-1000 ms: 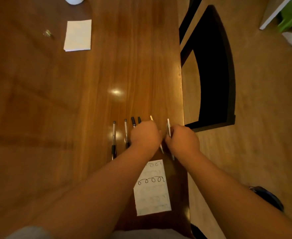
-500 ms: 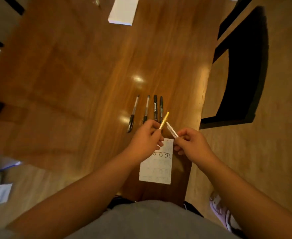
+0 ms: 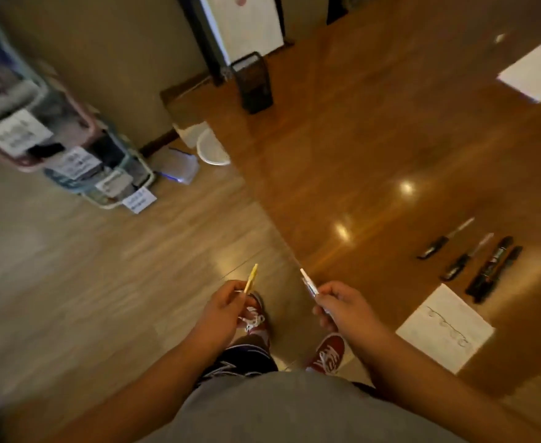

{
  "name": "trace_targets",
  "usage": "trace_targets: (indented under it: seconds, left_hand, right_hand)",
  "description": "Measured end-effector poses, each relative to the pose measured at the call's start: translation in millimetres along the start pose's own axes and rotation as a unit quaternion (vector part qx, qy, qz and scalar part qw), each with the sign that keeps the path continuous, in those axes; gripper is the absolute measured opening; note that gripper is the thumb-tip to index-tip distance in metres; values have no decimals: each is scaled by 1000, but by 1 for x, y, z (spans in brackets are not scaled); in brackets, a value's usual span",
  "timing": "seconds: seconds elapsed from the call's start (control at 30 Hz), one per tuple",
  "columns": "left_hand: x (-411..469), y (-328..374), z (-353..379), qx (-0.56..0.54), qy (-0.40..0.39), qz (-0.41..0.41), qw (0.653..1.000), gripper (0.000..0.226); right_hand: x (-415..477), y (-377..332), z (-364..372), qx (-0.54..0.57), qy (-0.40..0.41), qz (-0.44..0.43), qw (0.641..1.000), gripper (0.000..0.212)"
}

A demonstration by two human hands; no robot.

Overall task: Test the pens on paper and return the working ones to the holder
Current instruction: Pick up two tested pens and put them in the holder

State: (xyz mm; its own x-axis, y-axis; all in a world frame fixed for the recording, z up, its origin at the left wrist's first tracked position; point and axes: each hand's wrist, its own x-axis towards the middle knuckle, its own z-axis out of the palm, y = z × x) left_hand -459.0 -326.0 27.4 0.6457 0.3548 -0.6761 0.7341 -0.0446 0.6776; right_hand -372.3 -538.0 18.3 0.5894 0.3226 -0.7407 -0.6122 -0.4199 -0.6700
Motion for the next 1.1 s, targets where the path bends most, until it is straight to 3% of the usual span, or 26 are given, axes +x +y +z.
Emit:
trace_targets:
  seconds: [0.23,0.57,0.9,1.1]
  left_hand:
    - [-5,-42,-116,-116,122,-47,985,19]
    - [65,-87,-280,-136,106,-78,982,19]
    - [158,-23,-354,-156,86,-42,983,20]
    - [229,46,-372,-152,65,-19,986,19]
  right_hand:
    - [61,-84,125,-134,-79,-60,986,13]
    - [129,-161,274,-172,-55,-46,983,9]
    - [171,-210,283,-185,21,16,982,12]
    - [227,-245,268,-188,12,38,981,10]
